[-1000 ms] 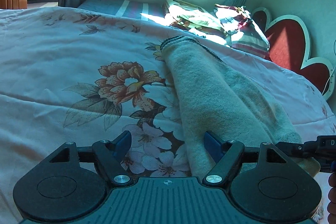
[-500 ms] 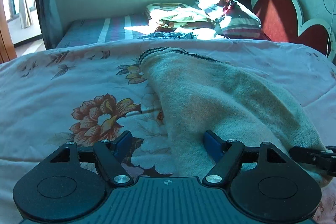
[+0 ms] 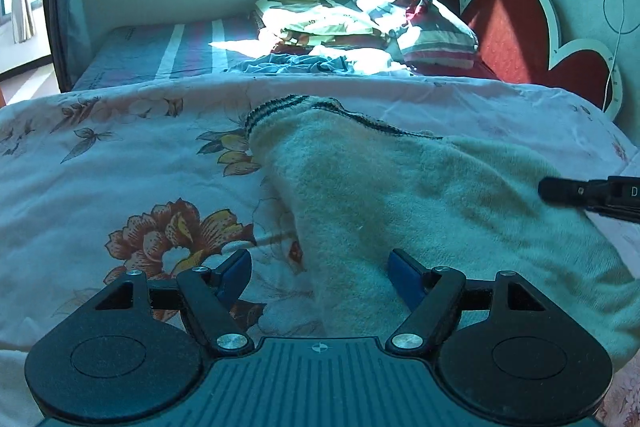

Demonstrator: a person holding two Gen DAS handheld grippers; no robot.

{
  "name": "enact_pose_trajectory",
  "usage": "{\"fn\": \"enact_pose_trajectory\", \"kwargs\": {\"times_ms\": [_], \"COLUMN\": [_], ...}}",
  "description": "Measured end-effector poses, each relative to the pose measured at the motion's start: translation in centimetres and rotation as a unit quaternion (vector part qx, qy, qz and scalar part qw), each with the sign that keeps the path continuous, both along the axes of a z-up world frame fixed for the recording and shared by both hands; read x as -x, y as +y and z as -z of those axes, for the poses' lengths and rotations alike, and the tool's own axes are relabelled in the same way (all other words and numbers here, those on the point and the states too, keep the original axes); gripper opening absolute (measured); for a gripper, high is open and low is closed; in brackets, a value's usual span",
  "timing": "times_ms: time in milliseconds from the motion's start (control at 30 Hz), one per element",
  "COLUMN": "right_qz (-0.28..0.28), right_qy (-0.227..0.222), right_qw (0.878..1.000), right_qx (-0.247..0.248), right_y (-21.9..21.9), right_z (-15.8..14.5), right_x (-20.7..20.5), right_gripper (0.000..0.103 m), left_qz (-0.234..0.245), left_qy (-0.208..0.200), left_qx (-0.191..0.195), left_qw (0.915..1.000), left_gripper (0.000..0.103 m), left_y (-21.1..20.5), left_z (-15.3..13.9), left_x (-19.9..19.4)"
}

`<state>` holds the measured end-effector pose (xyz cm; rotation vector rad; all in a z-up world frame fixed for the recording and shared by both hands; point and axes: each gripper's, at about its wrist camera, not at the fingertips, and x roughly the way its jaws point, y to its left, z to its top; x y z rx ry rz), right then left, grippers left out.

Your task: Fold small clothes

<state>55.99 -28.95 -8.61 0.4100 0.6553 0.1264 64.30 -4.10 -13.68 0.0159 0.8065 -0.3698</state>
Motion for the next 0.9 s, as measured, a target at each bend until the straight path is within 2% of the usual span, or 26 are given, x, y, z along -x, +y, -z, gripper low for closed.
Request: {"fn": "enact_pose_trajectory", "kwargs": {"times_ms": [33,133,200,233,300,333,367,433,500,600,633,700,767,833,900], "right_qz": [-0.003,-0.001,0.003,0.013,0.011,-0.008,-0.027,-0.076,-0.111,-0.138,-0.136,-0.122,-0.114,-0.11,-0.119], "right_qy": [-0.008,0.037,0.039,0.035,-0.003,-0.012,-0.023,-0.045,-0.052,-0.025,-0.021,-0.016,-0.011,-0.037,-0.056], "right_qw": [1.0,0.997,0.998,0.998,1.0,0.999,0.998,0.992,0.985,0.974,0.974,0.978,0.98,0.981,0.98], "right_qx": [0.025,0.07,0.057,0.047,0.029,0.032,0.048,0.09,0.119,0.178,0.18,0.171,0.161,0.155,0.15], "right_y": [0.4,0.7,0.5,0.2,0.0,0.2,0.9,2.5,3.7,4.7,4.6,4.0,3.9,4.2,4.5], "right_z": [0.1,2.3,1.9,1.1,-0.9,-1.7,-2.3,-3.2,-3.0,-1.0,-0.6,-0.3,-0.6,-2.0,-3.0], "right_x": [0.0,-0.4,0.5,1.3,3.8,5.0,6.4,9.0,10.9,11.5,11.4,10.9,10.8,11.8,12.7], "right_gripper": [0.01,0.011,0.019,0.027,0.024,0.019,0.016,0.014,0.014,0.01,0.006,0.006,0.006,0.013,0.014], "left_qz": [0.002,0.003,0.004,0.007,0.014,0.018,0.026,0.038,0.036,0.015,0.011,0.006,-0.007,-0.01,-0.009], "left_qy": [0.0,-0.001,-0.008,-0.017,-0.034,-0.035,-0.033,-0.039,-0.045,-0.038,-0.04,-0.044,-0.039,-0.047,-0.046], "left_qx": [-0.001,0.004,-0.005,-0.004,0.018,0.031,0.038,0.022,0.007,0.022,0.017,0.006,0.011,0.026,0.039], "left_qw": [1.0,1.0,0.9999,0.9998,0.9992,0.9987,0.9984,0.9983,0.9983,0.9989,0.999,0.999,0.9992,0.9985,0.9981], "left_gripper": [0.076,0.076,0.076,0.076,0.076,0.076,0.076,0.076,0.076,0.076,0.076,0.076,0.076,0.076,0.076], "left_y": [0.0,-0.2,-0.1,0.3,1.3,1.7,1.7,1.3,1.2,2.2,2.4,2.6,3.0,3.4,3.3], "left_z": [0.2,0.7,-0.1,-0.9,-2.1,-2.4,-2.6,-2.2,-1.6,-1.1,-1.1,-0.9,-1.5,-2.5,-2.9], "left_x": [0.0,0.1,0.7,1.4,3.4,4.5,5.5,7.3,8.5,9.2,9.4,9.8,10.3,11.4,12.5]}}
